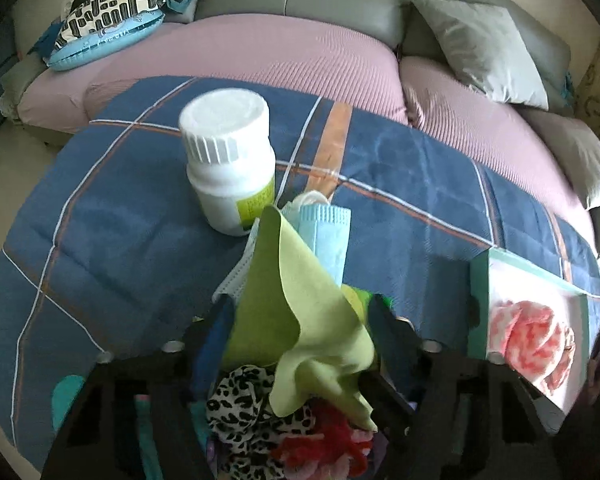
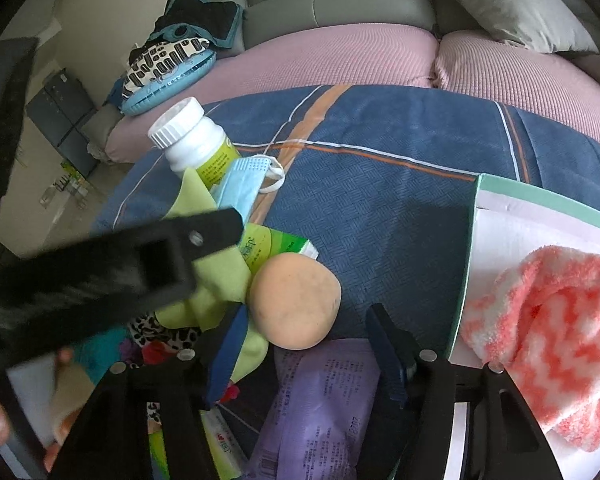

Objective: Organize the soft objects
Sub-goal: 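Grasp the green cloth with the left gripper while the right gripper grasps the round beige sponge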

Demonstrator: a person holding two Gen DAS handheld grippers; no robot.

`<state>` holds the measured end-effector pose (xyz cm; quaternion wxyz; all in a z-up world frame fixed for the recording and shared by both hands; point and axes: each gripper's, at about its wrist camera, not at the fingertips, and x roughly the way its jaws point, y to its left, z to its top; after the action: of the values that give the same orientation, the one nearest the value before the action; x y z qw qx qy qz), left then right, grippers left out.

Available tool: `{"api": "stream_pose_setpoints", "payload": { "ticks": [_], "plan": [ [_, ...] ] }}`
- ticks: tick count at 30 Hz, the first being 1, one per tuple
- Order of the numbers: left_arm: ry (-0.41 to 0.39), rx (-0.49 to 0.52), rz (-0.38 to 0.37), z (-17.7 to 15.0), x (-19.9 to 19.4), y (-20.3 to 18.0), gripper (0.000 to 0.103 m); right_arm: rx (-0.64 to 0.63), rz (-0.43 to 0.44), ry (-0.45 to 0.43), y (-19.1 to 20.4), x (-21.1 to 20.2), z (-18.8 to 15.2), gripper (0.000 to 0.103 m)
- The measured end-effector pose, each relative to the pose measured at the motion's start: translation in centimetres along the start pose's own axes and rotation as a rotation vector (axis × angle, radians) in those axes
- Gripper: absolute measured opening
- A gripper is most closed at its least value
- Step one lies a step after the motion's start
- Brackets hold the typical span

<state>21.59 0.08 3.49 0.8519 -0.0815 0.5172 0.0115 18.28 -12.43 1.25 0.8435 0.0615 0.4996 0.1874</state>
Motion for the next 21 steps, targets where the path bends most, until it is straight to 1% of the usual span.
{"api": "stream_pose_setpoints", "payload": {
  "ticks": [2,3,5,7,10,12,14,15,19,21],
  "plan": [
    [0.012,-0.009,-0.012,-0.1,0.4,0.2,0.050,-0.001,0.004,0.000,0.0,0.1,0.0,0.058],
    [0.012,-0.010,-0.015,-0.2,0.4,0.2,0.047,-0.002,0.006,-0.001,0.0,0.1,0.0,0.057],
    [0.006,-0.010,-0.024,-0.2,0.4,0.2,0.035,-0.003,0.010,0.000,0.0,0.1,0.0,0.052],
    [-0.004,-0.013,-0.040,-0.2,0.2,0.4,0.029,-0.002,0.021,0.001,0.0,0.1,0.0,0.048],
    [-0.017,-0.023,-0.050,-0.2,-0.1,0.9,0.024,0.004,0.028,0.000,-0.2,0.1,0.0,0.045],
    [-0.027,-0.038,-0.047,-0.1,-0.4,1.3,0.023,0.012,0.032,-0.003,-0.3,-0.1,-0.1,0.044],
    [-0.042,-0.050,-0.043,-0.1,-0.9,1.8,0.018,0.017,0.038,-0.006,-0.5,-0.2,-0.1,0.040],
    [-0.049,-0.056,-0.042,-0.1,-1.1,2.0,0.017,0.020,0.037,-0.012,-0.5,-0.3,-0.1,0.040],
    [-0.074,-0.076,-0.035,-0.1,-1.9,2.7,0.016,0.030,0.033,-0.035,-0.6,-1.0,0.0,0.030],
    [-0.078,-0.084,-0.032,-0.1,-2.0,3.0,0.015,0.031,0.028,-0.040,-0.7,-1.2,0.1,0.027]
  ]
}}
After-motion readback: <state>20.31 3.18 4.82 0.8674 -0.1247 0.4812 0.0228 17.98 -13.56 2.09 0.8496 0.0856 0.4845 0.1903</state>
